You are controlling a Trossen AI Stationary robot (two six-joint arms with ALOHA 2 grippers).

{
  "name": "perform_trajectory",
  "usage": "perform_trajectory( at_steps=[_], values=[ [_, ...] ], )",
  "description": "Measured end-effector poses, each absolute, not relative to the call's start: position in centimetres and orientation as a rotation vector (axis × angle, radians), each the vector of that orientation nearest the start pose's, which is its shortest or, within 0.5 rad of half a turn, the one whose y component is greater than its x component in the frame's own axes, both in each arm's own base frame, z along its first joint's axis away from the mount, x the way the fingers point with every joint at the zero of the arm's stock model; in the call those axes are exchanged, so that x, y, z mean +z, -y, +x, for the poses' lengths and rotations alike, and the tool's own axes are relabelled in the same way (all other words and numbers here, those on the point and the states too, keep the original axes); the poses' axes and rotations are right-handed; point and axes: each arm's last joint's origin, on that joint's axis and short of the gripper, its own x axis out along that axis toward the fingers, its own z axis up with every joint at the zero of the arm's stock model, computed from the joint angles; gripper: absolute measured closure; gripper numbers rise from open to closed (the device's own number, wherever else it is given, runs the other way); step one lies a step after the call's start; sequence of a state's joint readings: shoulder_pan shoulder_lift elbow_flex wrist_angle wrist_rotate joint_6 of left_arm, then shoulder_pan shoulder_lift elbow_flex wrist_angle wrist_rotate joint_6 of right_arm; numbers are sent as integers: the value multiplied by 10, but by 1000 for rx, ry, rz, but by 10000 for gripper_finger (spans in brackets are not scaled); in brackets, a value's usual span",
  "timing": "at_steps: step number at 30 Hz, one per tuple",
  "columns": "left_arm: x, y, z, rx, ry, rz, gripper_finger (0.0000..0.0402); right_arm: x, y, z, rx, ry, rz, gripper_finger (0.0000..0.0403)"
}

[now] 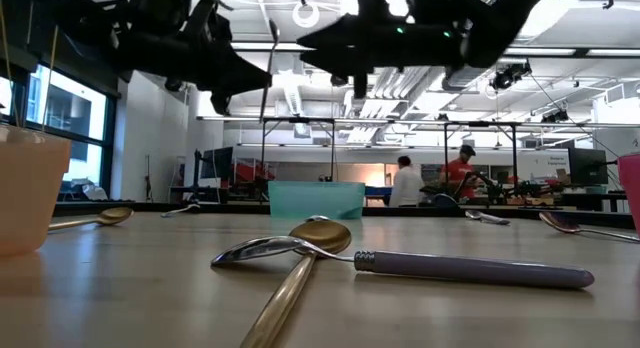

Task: Sort silverware by color (type)
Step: Put the yellow spoon into the red bin

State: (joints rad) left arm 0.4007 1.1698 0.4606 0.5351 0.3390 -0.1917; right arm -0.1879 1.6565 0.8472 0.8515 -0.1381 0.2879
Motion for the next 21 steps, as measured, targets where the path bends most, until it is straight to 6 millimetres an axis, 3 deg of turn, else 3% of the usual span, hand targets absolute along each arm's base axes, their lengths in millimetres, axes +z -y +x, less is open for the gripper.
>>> perform_trajectory(
  at_steps=[5, 10, 15, 21],
  values=[
    [215, -80, 227, 51, -128, -241, 397, 249, 67, 364, -112, 0, 254, 236],
    [214, -78, 234, 32, -86, -240, 397, 255, 70, 378, -116, -28, 251, 239],
    [211, -78, 238, 18, -76, -244, 397, 253, 71, 388, -115, -32, 249, 284],
    [210, -79, 239, 31, -67, -257, 385, 251, 70, 388, -126, -47, 231, 391]
  ],
)
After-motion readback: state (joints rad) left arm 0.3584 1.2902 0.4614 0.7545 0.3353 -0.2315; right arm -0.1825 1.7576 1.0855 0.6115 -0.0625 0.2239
